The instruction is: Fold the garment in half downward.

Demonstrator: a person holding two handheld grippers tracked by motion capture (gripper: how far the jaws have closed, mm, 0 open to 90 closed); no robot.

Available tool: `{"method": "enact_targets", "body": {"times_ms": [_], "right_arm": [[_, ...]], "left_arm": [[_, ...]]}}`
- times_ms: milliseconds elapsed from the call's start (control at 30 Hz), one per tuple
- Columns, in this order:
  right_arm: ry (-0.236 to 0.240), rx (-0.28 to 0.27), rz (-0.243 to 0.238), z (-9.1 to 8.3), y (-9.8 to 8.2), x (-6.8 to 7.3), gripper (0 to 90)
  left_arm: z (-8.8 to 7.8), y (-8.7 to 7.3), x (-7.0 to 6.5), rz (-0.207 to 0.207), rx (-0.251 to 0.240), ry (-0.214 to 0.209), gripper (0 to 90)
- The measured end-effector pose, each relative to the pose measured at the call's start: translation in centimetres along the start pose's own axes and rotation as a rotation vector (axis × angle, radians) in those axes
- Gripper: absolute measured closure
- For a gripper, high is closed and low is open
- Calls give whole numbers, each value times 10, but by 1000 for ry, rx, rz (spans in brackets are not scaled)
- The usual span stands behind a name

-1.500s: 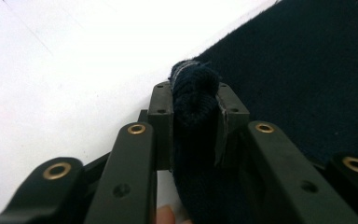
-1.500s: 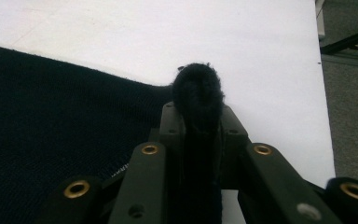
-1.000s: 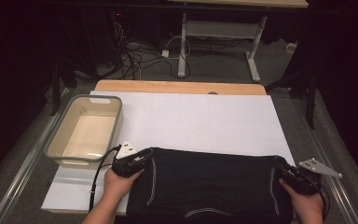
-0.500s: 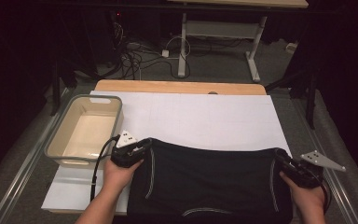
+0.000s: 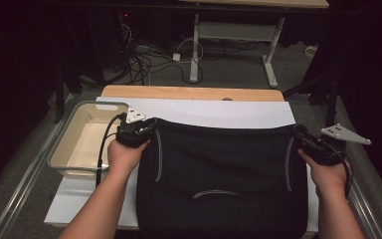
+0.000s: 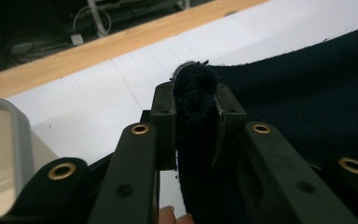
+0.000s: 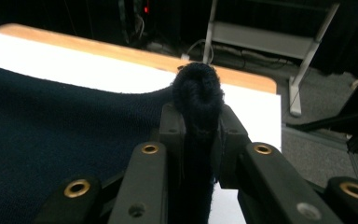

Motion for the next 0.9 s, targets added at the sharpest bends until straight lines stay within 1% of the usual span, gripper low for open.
{"method": "enact_targets", "body": {"times_ms": [100,200,300,367,467,500,533,567,600,633,667,700,733,767,833,867,900], "right_arm": [[4,41,-3,23,-8,5,782],[6,87,-19,43,-18,9,781],[5,113,-28,57,-22,11,782],[7,104,-20,62,-18,10,782],[1,69,-11,64,-3,6,781],[-3,54,-9,64,4,5,780],[-2,48,-2,65,7,5,773],[-4,48,5,67,7,5,750],[3,61,16,70,6,6,700],[11,90,26,74,2,7,628],[23,141,37,78,-4,8,562],[43,161,42,79,-8,9,552],[62,164,43,77,-12,10,547],[64,151,44,71,-17,10,534],[71,144,48,61,-24,9,513],[71,147,45,55,-28,9,508],[74,143,43,48,-33,9,504]], "left_arm": [[20,-2,6,-25,31,-8,722],[37,-5,11,-34,60,-12,722],[46,-4,17,-52,70,-11,722],[45,3,22,-57,67,6,723],[40,15,27,-49,41,28,722],[39,18,28,-53,34,34,721],[40,20,29,-53,36,36,715],[42,20,30,-62,52,24,699],[45,19,30,-77,75,11,654],[46,18,30,-91,90,11,591],[46,17,29,-98,95,8,515],[44,15,27,-104,79,-12,495],[40,13,22,-101,60,-45,473],[38,12,18,-83,62,-60,451],[33,5,5,-20,55,-88,433],[31,-1,-1,-8,52,-112,433],[29,-9,-7,-6,52,-146,431]]}}
Point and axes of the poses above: each handheld gripper's, and its own axes: z roughly forward along the jaws, y roughly out of its top, x roughly to its left, the point moved 1 cm from there along z, roughly forward along the jaws, and after that the axes turned 15 degrees about -y, right-handed, at the moved point
